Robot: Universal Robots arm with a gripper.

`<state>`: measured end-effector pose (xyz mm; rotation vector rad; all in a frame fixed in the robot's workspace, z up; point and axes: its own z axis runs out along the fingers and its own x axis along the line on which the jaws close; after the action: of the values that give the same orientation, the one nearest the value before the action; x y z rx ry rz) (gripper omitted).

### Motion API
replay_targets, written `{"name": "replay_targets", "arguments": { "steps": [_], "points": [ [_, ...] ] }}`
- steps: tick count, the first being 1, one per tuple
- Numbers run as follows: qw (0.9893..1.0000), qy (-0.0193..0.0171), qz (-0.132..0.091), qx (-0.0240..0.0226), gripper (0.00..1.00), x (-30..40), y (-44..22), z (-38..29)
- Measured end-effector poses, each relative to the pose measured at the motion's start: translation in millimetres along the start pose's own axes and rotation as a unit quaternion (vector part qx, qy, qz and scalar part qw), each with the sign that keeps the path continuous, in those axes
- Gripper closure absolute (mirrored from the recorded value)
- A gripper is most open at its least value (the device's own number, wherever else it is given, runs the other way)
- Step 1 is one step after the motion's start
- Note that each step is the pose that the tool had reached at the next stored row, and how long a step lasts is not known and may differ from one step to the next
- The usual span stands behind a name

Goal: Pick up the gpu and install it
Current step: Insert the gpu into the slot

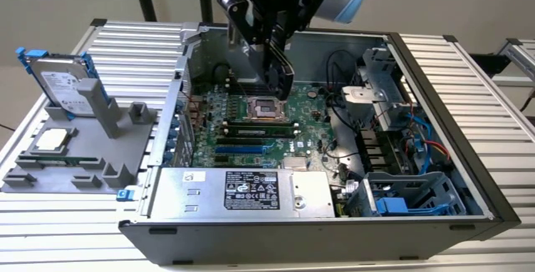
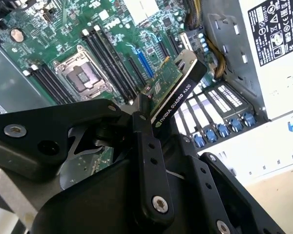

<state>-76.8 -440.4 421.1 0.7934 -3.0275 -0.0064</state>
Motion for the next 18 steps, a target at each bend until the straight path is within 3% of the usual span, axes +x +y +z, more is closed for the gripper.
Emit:
{"name": "replay_targets", "arguments": {
  "steps": [10, 15, 18],
  "points": [
    [0.9996, 0.0002, -0.028, 0.0003, 1.00, 0.0, 0.0, -0.3],
    [0.9990, 0.0002, -0.044, 0.0003, 1.00, 0.0, 0.0, -0.5],
    [0.9983, -0.0014, -0.058, -0.0021, 1.00, 0.0, 0.0, -0.5]
  ]
}}
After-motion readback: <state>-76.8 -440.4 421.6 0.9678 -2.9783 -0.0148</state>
